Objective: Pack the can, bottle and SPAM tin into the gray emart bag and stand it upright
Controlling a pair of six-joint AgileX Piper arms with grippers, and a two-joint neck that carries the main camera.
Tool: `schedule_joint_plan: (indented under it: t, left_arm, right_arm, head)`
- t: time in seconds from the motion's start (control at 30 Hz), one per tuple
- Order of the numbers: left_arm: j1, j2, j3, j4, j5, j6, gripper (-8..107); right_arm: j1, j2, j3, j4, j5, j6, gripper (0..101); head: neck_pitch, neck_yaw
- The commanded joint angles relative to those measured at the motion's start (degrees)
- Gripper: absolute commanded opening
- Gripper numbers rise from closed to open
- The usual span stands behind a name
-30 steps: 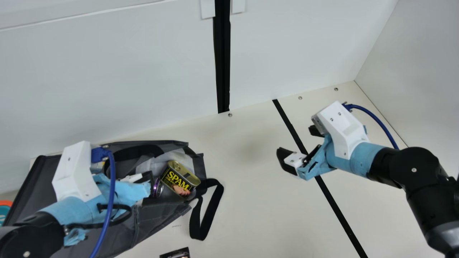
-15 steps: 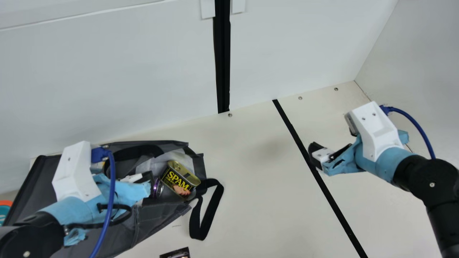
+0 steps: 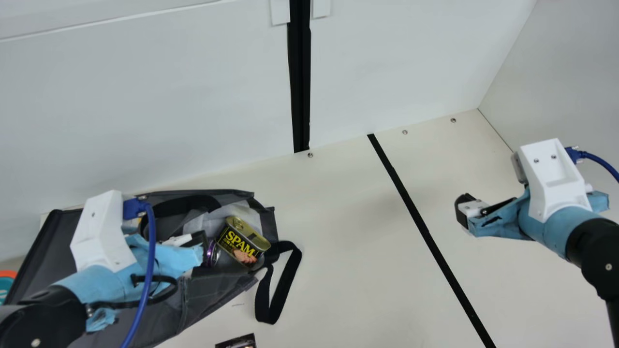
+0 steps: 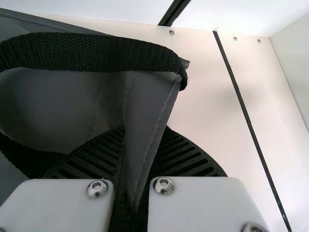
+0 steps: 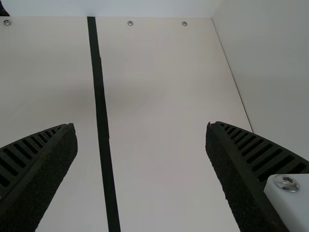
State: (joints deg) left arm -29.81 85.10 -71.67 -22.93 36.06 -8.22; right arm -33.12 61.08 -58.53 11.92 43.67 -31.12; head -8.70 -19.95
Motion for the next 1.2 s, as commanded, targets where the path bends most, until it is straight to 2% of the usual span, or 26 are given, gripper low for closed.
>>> schedule_joint_plan:
  t: [0.0,0.53,0.8,1.17]
  left_arm:
    - [0.0,0.0,0.0,0.0,0.0,0.0,-8]
    - [0.0,0.0,0.0,0.0,0.0,0.0,-8]
    - [0.0,0.0,0.0,0.0,0.0,0.0,-8]
    - [0.0,0.0,0.0,0.0,0.0,0.0,-8]
  right_arm:
    - [0.1,-0.4,-0.6,-2.9,1.3,3.9,95]
    - [5.5,-3.7,-7.8,-16.0,14.4,20.4,95]
    - [8.6,-4.8,-11.2,-19.4,20.0,24.5,95]
    - [9.3,-5.8,-14.2,-21.1,24.4,26.5,95]
  head:
    - [-1.3,0.0]
    - [-1.3,0.0]
    - [-1.3,0.0]
    - [-1.3,0.0]
